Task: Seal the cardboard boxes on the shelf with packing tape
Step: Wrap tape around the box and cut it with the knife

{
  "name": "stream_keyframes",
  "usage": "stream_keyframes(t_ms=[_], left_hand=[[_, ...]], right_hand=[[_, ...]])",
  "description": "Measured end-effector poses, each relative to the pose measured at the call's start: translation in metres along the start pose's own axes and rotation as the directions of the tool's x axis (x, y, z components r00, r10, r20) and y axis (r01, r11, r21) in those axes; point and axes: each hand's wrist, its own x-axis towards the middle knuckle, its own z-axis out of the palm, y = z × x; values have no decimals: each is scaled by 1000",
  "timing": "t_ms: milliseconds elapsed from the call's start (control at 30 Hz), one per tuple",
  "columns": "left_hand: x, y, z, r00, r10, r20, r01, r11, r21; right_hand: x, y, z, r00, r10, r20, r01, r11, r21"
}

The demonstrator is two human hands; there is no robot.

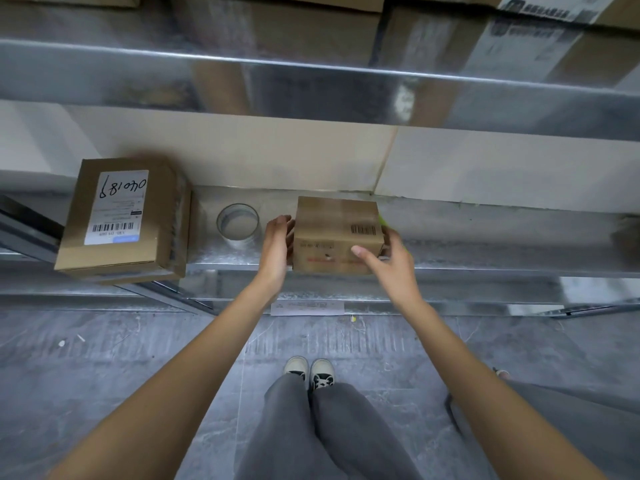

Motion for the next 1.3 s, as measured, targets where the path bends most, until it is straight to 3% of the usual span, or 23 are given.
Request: stream_keyframes(t_ms=[67,167,333,400,433,500,533,667,900,1000,1033,1100,1133,1167,1233,1300], left_hand=[[-5,4,1,998,55,-11,-54,997,50],[-7,7,1,989,138,49,-146,967,211],[12,13,7,971,199,129,-234,898,372],[22,19,9,968,213,129,-248,878,410],[25,23,9,967,215,135,-252,875,413],[31,27,10,968,207,144,-249,871,423],[32,28,10,971,192,139,-234,869,435],[36,20,13,988,121,92,-146,920,364],[36,22,19,996,44,79,-64,959,277],[36,26,24,997,62,47,-72,968,239],[37,26,23,996,81,29,-86,965,249],[36,25,21,992,123,-20,-112,951,287],[35,24,19,990,127,-60,-106,954,280],[33,22,16,989,114,-98,-87,965,246],[26,20,12,992,64,-107,-51,991,122],[15,19,13,998,-1,-57,1,1000,1]], right_hand=[[8,-4,2,997,12,-75,-14,999,-33],[31,-14,5,994,85,-63,-91,990,-104],[64,-35,14,993,102,-57,-117,889,-442],[70,-51,20,998,-65,-4,45,736,-675],[71,-59,25,982,-155,105,181,641,-746],[72,-65,38,926,-210,314,377,531,-758],[70,-65,43,916,-191,352,399,514,-759],[63,-67,56,930,-134,341,360,516,-777],[-2,-39,48,881,-259,396,473,467,-747],[11,-45,40,865,-253,432,498,526,-689],[15,-46,36,881,-277,383,471,585,-661],[21,-41,27,960,-273,68,266,803,-534],[21,-39,20,985,-136,-106,90,928,-361],[20,-37,15,982,42,-183,-68,988,-139],[16,-38,11,950,300,-87,-282,945,168],[11,-45,11,920,391,-6,-377,890,257]])
